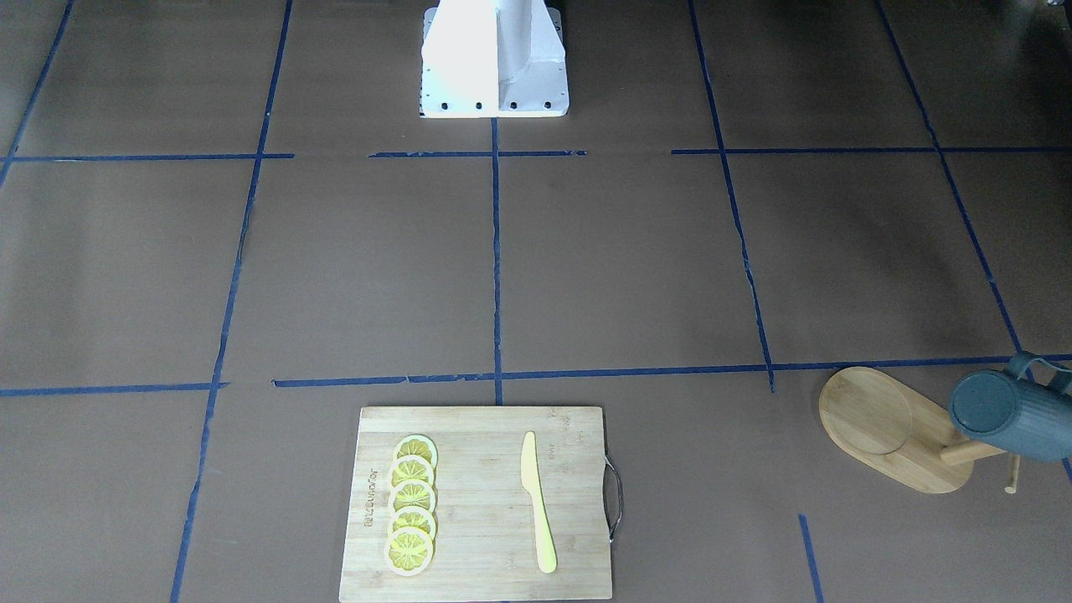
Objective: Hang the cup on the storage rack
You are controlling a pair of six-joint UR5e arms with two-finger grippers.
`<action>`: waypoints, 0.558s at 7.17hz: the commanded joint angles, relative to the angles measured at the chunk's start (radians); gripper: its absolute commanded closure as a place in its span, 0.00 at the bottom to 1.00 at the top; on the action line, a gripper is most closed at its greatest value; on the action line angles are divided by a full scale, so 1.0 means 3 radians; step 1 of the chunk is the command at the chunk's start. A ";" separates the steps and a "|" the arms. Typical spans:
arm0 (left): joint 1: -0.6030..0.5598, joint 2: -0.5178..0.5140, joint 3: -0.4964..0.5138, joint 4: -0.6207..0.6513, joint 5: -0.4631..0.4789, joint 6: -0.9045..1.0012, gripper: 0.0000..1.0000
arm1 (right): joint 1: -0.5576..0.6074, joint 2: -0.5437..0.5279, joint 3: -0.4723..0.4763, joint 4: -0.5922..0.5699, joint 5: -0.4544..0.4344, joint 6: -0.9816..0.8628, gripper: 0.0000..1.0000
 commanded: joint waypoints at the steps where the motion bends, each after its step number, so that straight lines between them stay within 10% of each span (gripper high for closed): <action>1: -0.0156 0.0158 -0.0323 0.0294 -0.0114 -0.0034 0.00 | 0.0000 0.0005 0.0000 -0.0032 -0.0005 0.0005 0.00; 4: -0.0198 0.0504 -0.0639 0.0585 -0.0186 -0.0422 0.00 | 0.0000 0.0000 0.0005 -0.0165 0.0015 0.0092 0.00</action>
